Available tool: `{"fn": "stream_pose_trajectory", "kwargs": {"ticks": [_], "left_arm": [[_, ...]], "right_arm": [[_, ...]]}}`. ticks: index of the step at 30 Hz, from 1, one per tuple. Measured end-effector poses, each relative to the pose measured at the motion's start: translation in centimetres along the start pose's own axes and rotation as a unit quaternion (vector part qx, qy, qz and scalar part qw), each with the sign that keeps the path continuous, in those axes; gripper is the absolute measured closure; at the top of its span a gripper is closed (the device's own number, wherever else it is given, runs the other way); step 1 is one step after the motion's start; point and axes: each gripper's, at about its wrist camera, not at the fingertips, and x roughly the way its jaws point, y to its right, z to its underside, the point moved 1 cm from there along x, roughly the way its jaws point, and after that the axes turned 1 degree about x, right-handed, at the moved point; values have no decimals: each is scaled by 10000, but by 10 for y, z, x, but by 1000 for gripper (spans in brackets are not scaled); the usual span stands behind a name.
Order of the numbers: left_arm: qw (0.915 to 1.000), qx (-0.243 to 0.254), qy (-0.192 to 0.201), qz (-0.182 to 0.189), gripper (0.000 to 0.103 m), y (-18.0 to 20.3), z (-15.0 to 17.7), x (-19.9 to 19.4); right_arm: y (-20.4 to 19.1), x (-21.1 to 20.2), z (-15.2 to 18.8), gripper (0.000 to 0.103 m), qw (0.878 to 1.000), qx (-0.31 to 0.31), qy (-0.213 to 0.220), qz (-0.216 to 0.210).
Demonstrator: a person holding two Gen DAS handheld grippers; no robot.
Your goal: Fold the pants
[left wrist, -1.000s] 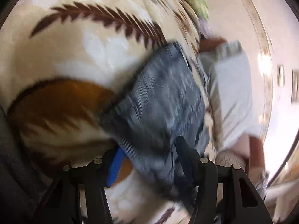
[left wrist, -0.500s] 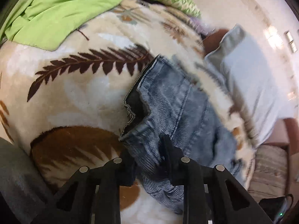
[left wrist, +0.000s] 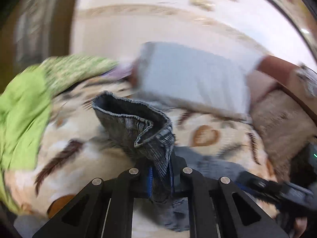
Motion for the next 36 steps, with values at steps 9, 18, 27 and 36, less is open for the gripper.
{"fn": "stream_pose_trajectory", "kwargs": {"ticks": [9,18,27,36], "left_arm": [[9849,1264,-597,1017,93,102,28,58],[9604,2151,-1477,980,92,157,74,140],[9529,2484,-1317,1135,91,174,66,137],[9442,2505,-1674,1330,71,180,93,169]], "right_arm": [[57,-59,-29,40,9966,366,740,46],[111,-47,-29,36,9945,987,316,-116],[115,-34,-28,93,9955,910,28,260],[157,-31,-16,100,9836,1580,-162,858]]}}
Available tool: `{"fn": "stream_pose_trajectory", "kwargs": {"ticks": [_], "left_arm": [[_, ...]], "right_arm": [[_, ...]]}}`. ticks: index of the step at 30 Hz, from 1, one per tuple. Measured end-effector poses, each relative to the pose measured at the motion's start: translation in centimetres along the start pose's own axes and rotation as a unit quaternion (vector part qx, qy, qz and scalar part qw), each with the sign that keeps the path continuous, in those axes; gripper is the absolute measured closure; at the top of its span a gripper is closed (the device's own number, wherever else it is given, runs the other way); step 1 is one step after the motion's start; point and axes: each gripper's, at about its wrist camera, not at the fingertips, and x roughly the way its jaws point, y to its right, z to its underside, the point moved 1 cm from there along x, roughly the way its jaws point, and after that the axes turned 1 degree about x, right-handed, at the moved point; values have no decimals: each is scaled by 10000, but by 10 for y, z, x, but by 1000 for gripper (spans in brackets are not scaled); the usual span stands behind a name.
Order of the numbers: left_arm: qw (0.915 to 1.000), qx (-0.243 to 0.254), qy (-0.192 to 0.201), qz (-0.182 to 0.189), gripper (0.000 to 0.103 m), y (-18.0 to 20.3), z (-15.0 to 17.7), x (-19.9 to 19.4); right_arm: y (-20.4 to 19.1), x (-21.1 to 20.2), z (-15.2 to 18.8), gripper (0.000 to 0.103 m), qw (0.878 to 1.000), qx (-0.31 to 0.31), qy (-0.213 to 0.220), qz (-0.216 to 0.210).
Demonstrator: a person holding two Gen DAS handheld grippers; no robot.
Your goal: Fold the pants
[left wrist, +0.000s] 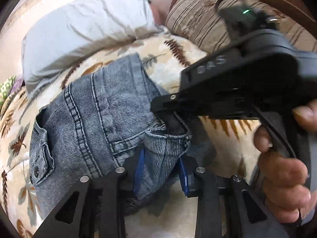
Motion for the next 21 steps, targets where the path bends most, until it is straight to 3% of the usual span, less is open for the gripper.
{"fn": "stream_pose_trajectory", "kwargs": {"ticks": [2,4,6,7,9,12,15,19,20,21], "left_arm": [[9998,-89,157,55,69,2,3,-10],[9984,-339,246,367,66,-3,4,-21],[9949,-592,325,745,66,-9,7,-35],[9915,-761,407,974,66,-16,8,-44],[9813,-1152,755,1348,65,-35,12,-71],[9736,-1516,1044,1351,59,-63,25,-102],[9711,-1883,990,1079,58,-93,38,-100],[9648,-2411,664,816,58,-126,52,-89],[9637,-2472,621,793,58,-134,51,-81],[9638,-2508,588,694,58,-142,51,-77]], "right_arm": [[0,-5,1,95,9998,-48,120,-120],[-7,-17,2,92,9989,-195,394,-173],[-13,-29,4,59,9972,-270,635,-302],[-17,-36,6,54,9960,-291,786,-315],[-23,-48,10,54,9930,-363,1008,-489],[-34,-60,19,53,9888,-586,1183,-702],[-44,-57,27,49,9879,-891,1131,-578],[-47,-19,34,50,9933,-969,620,56],[-45,-9,35,55,9934,-992,469,326],[-43,1,38,73,9913,-1072,335,680]]}}
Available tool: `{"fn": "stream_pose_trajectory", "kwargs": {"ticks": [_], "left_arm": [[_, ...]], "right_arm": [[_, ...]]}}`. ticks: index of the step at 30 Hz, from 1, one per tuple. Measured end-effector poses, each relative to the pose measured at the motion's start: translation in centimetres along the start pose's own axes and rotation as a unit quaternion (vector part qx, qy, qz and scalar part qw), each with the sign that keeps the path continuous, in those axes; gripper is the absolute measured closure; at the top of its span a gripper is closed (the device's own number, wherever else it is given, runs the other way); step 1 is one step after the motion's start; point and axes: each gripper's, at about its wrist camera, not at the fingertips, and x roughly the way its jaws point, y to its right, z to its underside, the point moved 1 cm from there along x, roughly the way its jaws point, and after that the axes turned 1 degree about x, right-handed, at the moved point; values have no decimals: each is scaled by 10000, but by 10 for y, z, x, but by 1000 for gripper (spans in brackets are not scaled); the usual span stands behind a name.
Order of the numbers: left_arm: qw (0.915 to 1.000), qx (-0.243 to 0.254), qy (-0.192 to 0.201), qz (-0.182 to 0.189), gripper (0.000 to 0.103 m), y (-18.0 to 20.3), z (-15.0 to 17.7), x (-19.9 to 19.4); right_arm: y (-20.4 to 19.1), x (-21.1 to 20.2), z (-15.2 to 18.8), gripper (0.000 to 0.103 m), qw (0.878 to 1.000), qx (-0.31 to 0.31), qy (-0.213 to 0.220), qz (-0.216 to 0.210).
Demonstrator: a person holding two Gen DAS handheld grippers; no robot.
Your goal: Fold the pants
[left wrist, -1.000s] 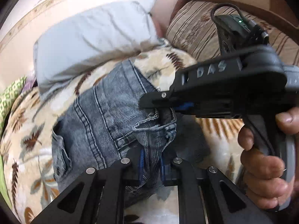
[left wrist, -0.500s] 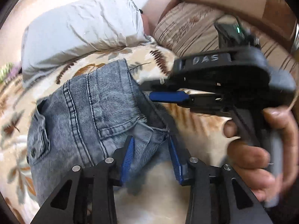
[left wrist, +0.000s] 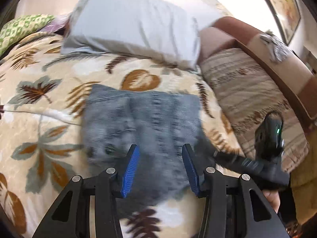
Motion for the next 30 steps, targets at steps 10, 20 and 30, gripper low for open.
{"fn": "stream_pose_trajectory", "kwargs": {"ticks": [10,20,30], "left_arm": [[9975,-677,-109,138,54,-36,-15,20],[9907,-1294,305,291,53,-70,-32,29],[9751,-2136,-499,330,48,-117,-29,59]], "right_arm": [[-6,-13,9,94,9950,-441,153,879],[-12,-31,-3,42,9917,-502,1045,547],[17,-9,-35,37,9974,87,656,283]]}}
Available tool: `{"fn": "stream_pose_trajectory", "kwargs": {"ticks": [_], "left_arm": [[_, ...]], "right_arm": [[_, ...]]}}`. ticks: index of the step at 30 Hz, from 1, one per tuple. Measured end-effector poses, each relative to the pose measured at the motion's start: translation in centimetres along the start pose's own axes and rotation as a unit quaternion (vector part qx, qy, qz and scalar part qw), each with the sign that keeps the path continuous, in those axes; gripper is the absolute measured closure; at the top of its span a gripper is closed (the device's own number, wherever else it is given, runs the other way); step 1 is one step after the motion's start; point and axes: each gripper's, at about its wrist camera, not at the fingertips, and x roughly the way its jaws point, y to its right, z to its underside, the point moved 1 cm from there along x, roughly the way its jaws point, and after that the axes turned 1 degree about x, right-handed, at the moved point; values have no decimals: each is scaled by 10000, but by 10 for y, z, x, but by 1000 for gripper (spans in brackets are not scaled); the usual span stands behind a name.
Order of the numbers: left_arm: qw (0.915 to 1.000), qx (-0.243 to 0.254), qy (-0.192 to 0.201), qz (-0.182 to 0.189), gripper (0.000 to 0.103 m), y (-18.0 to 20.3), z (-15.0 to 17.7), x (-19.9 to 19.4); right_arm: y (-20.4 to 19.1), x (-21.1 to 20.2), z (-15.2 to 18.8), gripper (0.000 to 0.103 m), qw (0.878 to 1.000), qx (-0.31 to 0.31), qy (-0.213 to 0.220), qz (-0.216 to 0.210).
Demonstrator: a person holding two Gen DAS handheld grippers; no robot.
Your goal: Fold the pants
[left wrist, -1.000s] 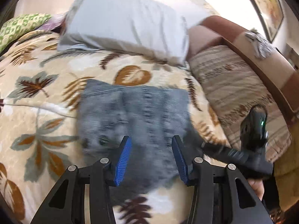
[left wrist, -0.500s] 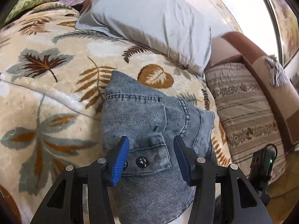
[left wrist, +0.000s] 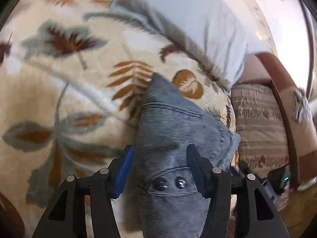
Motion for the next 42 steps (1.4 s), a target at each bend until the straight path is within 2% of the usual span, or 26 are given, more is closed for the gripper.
{"fn": "stream_pose_trajectory", "kwargs": {"ticks": [3,7,10,13,17,20,25,28,30,31,35,37,40,42], "left_arm": [[9999,-124,-72,12,48,-6,1,6],[9995,-130,-286,-15,48,-7,8,18],[9993,-131,-349,30,47,-5,8,19],[9991,-217,-350,75,45,-8,9,21],[9989,-273,-371,92,45,-8,11,25],[9990,-248,-356,67,45,-7,11,25],[9998,-173,-91,-89,45,-8,7,11],[9998,159,-140,-58,41,3,12,6],[9990,295,-290,-179,38,5,15,14],[9987,256,-368,-241,38,2,18,18],[9992,175,-349,-109,37,0,20,17],[9997,144,-206,-33,38,2,19,8],[9996,114,239,-101,37,-5,11,-9],[9996,51,215,-194,37,-11,9,-8]], "right_arm": [[23,14,1,37,9983,483,-321,-5],[41,28,5,35,9925,980,-627,-375],[32,30,7,31,9948,751,-641,-267],[22,25,6,29,9978,482,-449,-93],[26,35,9,27,9954,601,-700,-267],[23,36,8,26,9952,553,-691,-406],[17,39,12,26,9922,562,-822,-753],[10,43,17,26,9926,397,-933,-664],[5,43,20,26,9933,261,-939,-615],[3,43,21,26,9933,245,-941,-632],[1,41,24,26,9933,223,-876,-718],[0,39,24,26,9929,228,-845,-810],[1,37,24,29,9931,201,-819,-820],[2,39,24,31,9930,224,-841,-800]]}}
